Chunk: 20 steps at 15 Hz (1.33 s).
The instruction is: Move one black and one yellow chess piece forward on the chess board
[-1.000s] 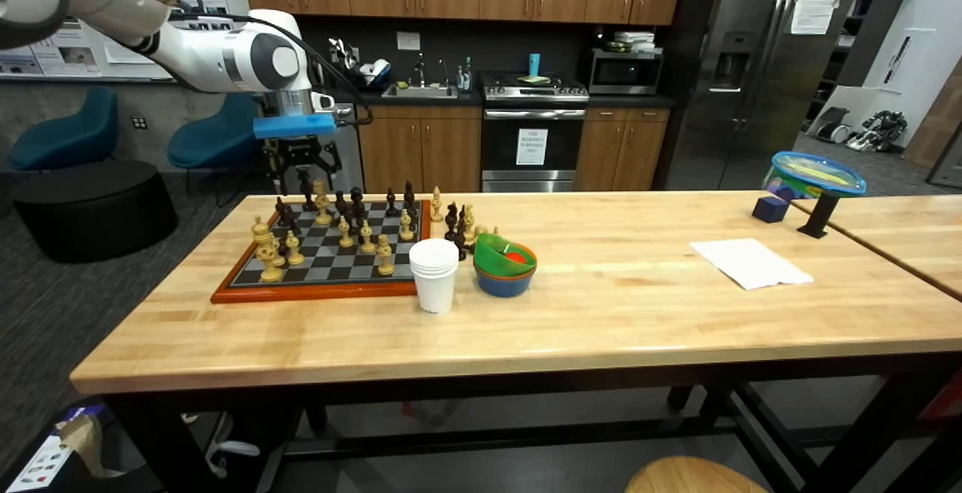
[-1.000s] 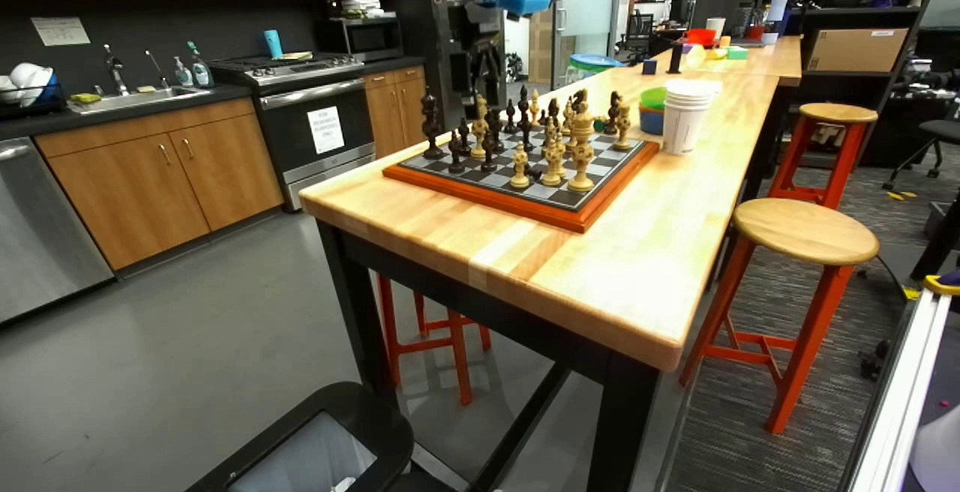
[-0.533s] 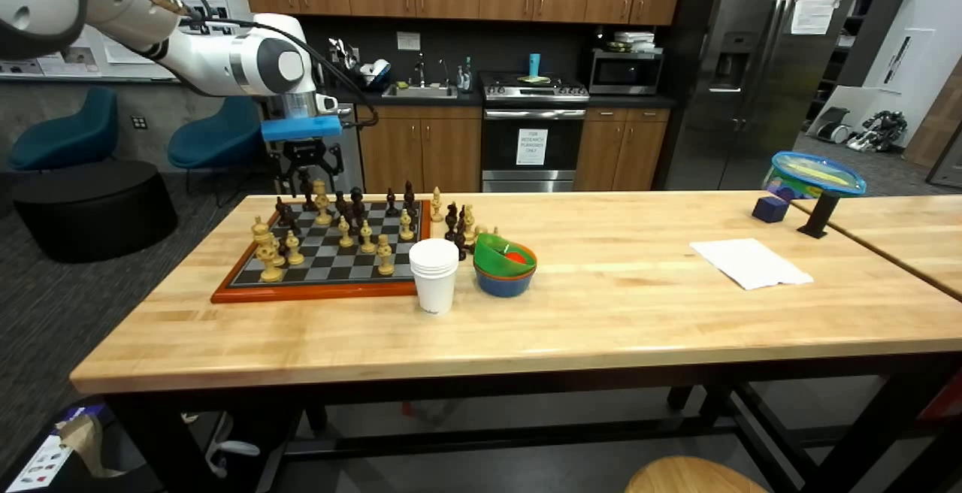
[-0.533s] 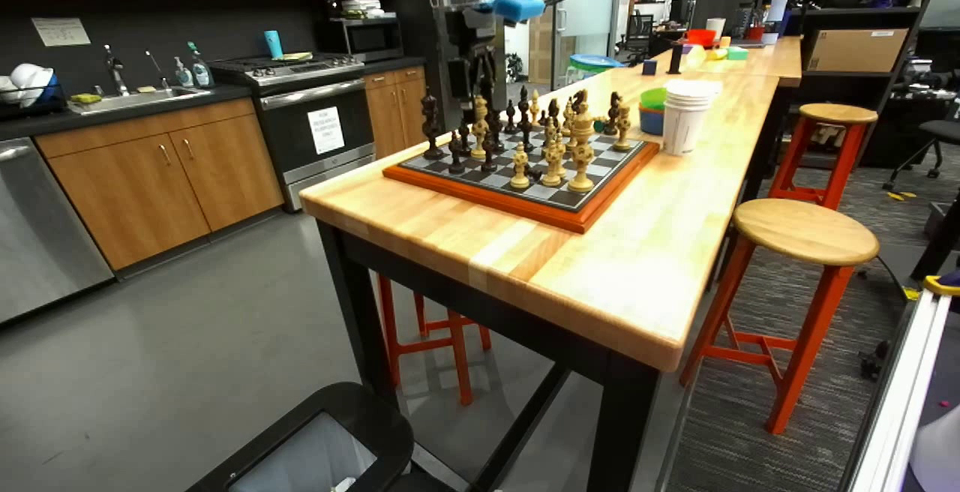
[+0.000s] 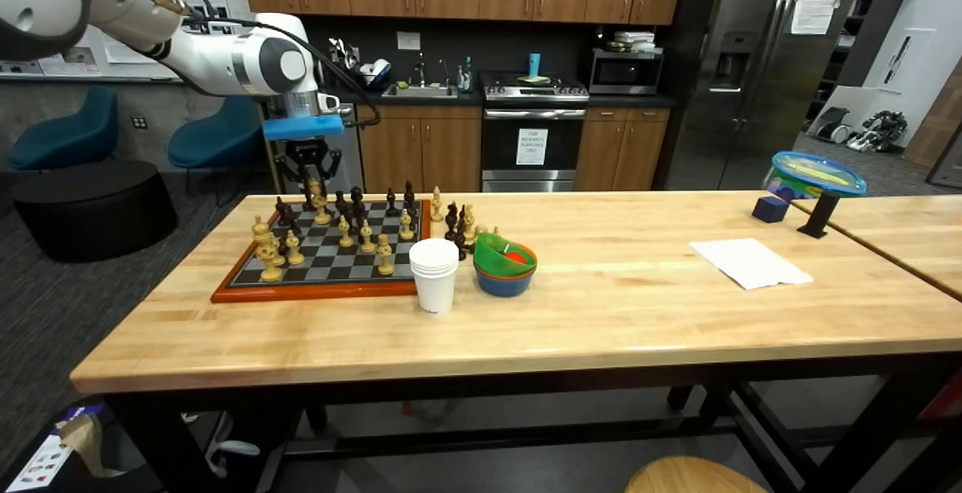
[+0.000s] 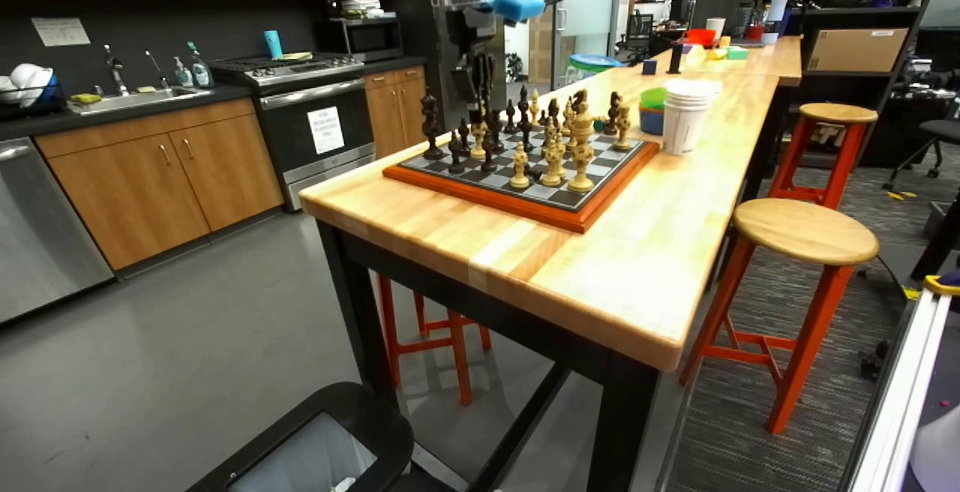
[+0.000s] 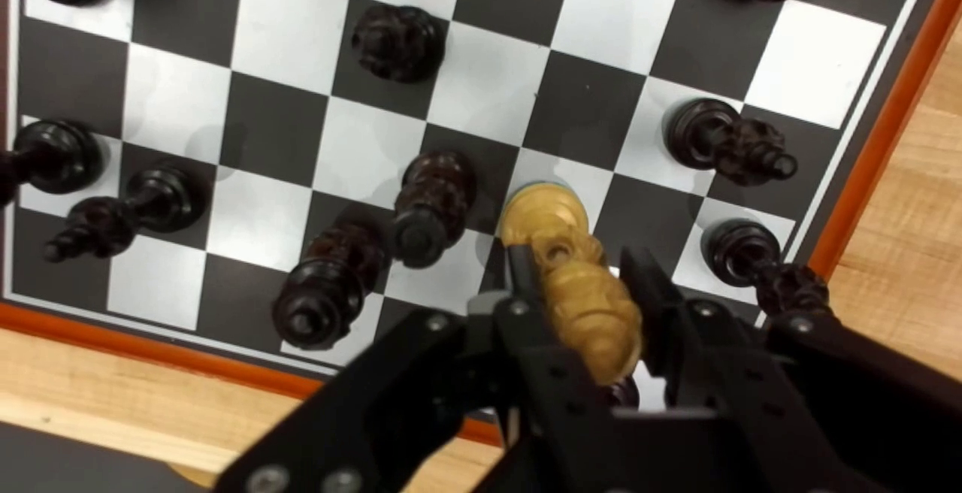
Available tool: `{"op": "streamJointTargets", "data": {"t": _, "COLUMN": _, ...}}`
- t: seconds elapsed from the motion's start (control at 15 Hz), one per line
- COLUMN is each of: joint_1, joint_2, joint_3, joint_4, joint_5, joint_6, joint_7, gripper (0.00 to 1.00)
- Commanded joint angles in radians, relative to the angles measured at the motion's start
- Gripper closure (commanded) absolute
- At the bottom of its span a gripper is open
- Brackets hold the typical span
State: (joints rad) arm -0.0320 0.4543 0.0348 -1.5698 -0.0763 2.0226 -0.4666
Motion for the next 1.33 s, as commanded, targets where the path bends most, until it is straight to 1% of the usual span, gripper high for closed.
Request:
{"op": "streamJointTargets", "data": {"t": 0.0, "joint_1": -0.007, "joint_2": -0.014, "joint_3": 0.005, "joint_4": -0.006, "joint_5": -0.016, "joint_6": -0.008, "joint_7": -0.008, "gripper": 0.92}}
{"op": "streamJointTargets", "data": {"t": 0.27, "joint_1": -0.009, "joint_2": -0.039, "joint_3": 0.001, "joint_4": -0.033, "joint_5": -0.016, "joint_6": -0.016, "joint_7": 0.006, "gripper": 0.92}}
{"op": "streamJointTargets", "data": {"t": 0.73, "joint_1": -0.018, "joint_2": -0.109, "joint_3": 0.000, "joint_4": -0.119, "joint_5": -0.004, "joint_6": -0.020, "joint_7": 0.024, "gripper": 0.92}}
{"op": "streamJointTargets", "data": {"t": 1.27, "joint_1": -0.025, "joint_2": -0.203, "joint_3": -0.009, "joint_4": -0.210, "joint_5": 0.004, "joint_6": -0.072, "joint_7": 0.048, "gripper": 0.92}}
